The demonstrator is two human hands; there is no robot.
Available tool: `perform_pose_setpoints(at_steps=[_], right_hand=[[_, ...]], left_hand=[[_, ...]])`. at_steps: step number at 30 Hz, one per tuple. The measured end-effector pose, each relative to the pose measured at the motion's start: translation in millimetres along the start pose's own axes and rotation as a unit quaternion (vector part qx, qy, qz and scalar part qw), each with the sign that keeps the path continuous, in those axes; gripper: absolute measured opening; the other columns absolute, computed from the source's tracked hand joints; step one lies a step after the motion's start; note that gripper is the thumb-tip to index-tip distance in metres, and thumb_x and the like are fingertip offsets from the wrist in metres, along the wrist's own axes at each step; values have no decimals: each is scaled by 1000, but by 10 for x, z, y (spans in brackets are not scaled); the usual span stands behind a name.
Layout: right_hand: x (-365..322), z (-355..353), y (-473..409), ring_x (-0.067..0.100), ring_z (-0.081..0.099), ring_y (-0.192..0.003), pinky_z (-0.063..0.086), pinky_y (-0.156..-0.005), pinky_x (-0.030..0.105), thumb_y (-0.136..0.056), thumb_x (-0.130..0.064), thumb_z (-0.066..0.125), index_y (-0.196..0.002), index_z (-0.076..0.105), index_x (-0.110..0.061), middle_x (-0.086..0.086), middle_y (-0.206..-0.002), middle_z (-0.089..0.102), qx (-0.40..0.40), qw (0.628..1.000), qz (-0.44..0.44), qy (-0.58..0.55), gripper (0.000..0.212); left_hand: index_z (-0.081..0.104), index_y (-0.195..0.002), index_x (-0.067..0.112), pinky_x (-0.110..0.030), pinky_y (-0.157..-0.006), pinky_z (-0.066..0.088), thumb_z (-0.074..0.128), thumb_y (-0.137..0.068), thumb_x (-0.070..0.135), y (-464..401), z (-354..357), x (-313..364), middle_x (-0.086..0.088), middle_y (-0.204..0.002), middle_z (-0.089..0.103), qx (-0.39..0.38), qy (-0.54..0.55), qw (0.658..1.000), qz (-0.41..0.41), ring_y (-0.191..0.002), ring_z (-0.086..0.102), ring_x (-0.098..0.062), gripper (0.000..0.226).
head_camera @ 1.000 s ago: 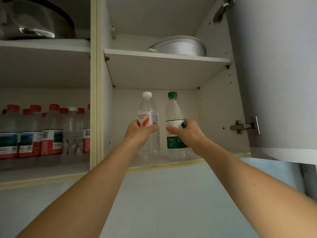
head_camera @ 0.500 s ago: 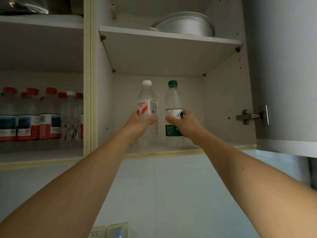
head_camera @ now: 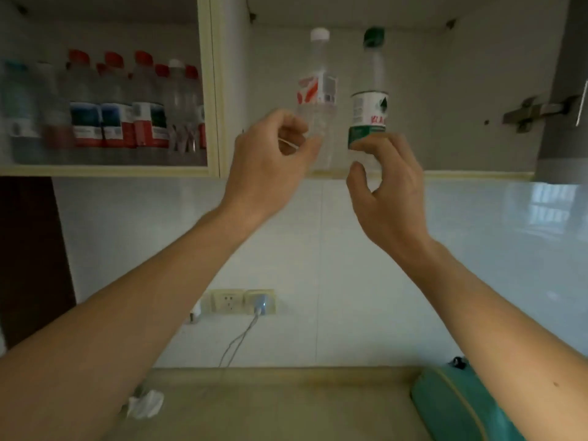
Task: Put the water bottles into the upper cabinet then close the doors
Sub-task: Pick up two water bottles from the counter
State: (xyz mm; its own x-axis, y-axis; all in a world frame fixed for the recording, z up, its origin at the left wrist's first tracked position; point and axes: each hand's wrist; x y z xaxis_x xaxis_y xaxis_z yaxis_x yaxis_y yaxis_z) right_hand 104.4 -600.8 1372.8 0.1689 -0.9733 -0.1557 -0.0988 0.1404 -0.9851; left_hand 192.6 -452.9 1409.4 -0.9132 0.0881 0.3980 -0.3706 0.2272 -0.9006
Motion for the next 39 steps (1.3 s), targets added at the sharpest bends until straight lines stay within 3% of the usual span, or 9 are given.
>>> perform_pose_setpoints(at_steps=[2, 5, 9, 13, 20, 24, 26, 34, 39], right_hand=[[-81, 21, 397, 15, 62, -101, 51, -89, 23, -92, -6, 57, -109, 67, -6, 5, -110, 63, -18, 998, 12, -52, 20], [-149, 124, 1058, 6, 66, -92, 56, -76, 19, -93, -12, 55, -104, 67, -19, -6, -103, 68, -112, 979, 121, -119, 18], [-52, 321, 1988, 9, 69, -88, 61, -75, 38, -94, -20, 59, -103, 68, -27, -15, -95, 70, -269, 910, 289, -124, 14], [-6, 394, 2901, 9, 70, -86, 61, -79, 42, -94, -23, 62, -105, 68, -28, -11, -96, 72, -365, 837, 397, -93, 14], [-69, 480, 4056, 0, 61, -91, 52, -76, 19, -96, -22, 60, -120, 66, -23, -7, -111, 68, -464, 741, 485, -15, 25], [-130, 601, 4383, 18, 59, -118, 49, -94, 30, -97, -27, 61, -138, 54, -18, 2, -136, 59, -536, 688, 489, 13, 43], [-138, 674, 4499, 22, 56, -123, 44, -88, 27, -97, -29, 60, -143, 49, -17, 5, -142, 54, -565, 661, 493, 23, 49], [-62, 816, 4774, 20, 61, -105, 46, -77, 27, -96, -27, 62, -141, 50, -13, 9, -131, 62, -547, 626, 555, 31, 49], [19, 798, 4763, 17, 72, -80, 61, -67, 33, -87, -24, 77, -127, 60, -15, 2, -96, 71, -438, 590, 677, -40, 45]], left_hand=[[67, -95, 19, -26, -69, 58, 67, -94, 33, 373, -76, -97, 5, -84, 70, -14, 34, 999, -18, -78, 69, -11, 14], [68, -94, 15, -23, -60, 57, 65, -97, 32, 980, -142, -393, 1, -76, 72, -33, 53, 994, -89, -68, 70, -12, 17], [69, -94, 12, -31, -60, 59, 63, -99, 29, 1830, -194, -933, -2, -75, 73, -81, 70, 962, -253, -63, 70, -18, 18], [70, -94, 13, -28, -61, 59, 62, -99, 28, 2743, -253, -1419, -1, -77, 74, -132, 46, 919, -368, -67, 71, -18, 18], [68, -109, 19, -30, -77, 60, 64, -97, 33, 4070, -260, -2028, 4, -103, 70, -254, -42, 823, -505, -88, 67, -11, 19], [54, -131, 17, -25, -78, 50, 66, -95, 40, 4520, -94, -2207, 0, -121, 64, -342, -55, 736, -582, -100, 62, -14, 45], [51, -136, 17, -28, -79, 51, 65, -94, 42, 4660, 6, -2253, 1, -121, 62, -352, -38, 710, -609, -101, 62, -15, 51], [61, -123, 18, -8, -50, 43, 65, -96, 37, 4835, 136, -2369, 11, -89, 66, -302, -4, 706, -641, -71, 64, 2, 34], [70, -109, 18, -39, -93, 56, 62, -99, 27, 4765, 94, -2398, -5, -109, 74, -194, 88, 688, -694, -99, 70, -20, 15]])
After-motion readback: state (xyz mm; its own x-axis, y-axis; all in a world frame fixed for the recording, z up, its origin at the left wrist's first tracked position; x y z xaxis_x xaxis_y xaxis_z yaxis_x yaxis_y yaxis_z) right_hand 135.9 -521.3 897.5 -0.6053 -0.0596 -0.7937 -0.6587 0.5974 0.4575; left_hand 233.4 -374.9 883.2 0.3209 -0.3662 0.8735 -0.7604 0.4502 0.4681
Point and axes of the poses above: each hand's wrist, its own y-axis away from the middle knuckle, its own z-axis out of the palm, x = y × z
